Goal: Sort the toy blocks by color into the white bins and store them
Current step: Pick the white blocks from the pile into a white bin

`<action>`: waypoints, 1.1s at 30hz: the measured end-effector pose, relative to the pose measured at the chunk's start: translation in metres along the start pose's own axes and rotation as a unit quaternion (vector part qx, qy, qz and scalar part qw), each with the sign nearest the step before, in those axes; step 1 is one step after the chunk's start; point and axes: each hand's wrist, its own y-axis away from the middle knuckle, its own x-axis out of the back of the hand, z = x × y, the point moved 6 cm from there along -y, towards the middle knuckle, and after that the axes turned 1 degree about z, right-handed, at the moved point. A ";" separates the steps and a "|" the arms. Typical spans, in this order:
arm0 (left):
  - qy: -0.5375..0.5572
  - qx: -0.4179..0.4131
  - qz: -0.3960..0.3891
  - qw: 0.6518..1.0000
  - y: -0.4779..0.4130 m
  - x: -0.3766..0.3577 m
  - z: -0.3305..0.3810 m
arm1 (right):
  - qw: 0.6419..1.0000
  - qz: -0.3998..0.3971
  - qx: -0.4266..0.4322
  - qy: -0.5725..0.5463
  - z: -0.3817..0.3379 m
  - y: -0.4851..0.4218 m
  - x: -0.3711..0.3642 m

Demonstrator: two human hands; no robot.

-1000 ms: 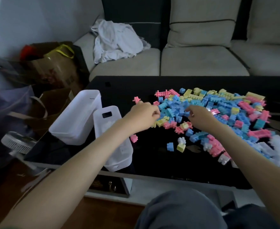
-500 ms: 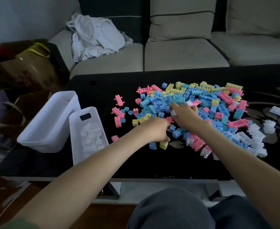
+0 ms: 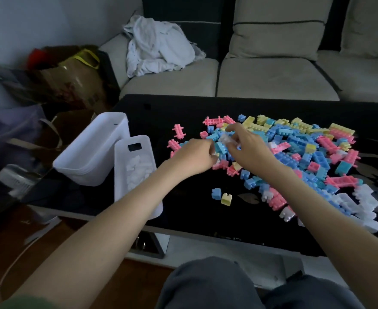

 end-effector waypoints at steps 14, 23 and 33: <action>-0.060 0.149 -0.012 0.987 0.078 0.075 -0.146 | 0.987 -0.127 0.098 -0.017 -0.157 0.012 -0.087; -0.061 -0.099 -0.006 0.993 0.037 0.029 -0.001 | 0.994 -0.046 -0.040 0.090 -0.038 0.057 0.012; -0.122 -0.222 -0.118 0.960 0.018 -0.081 0.117 | 0.960 -0.140 -0.184 0.158 0.061 0.151 0.046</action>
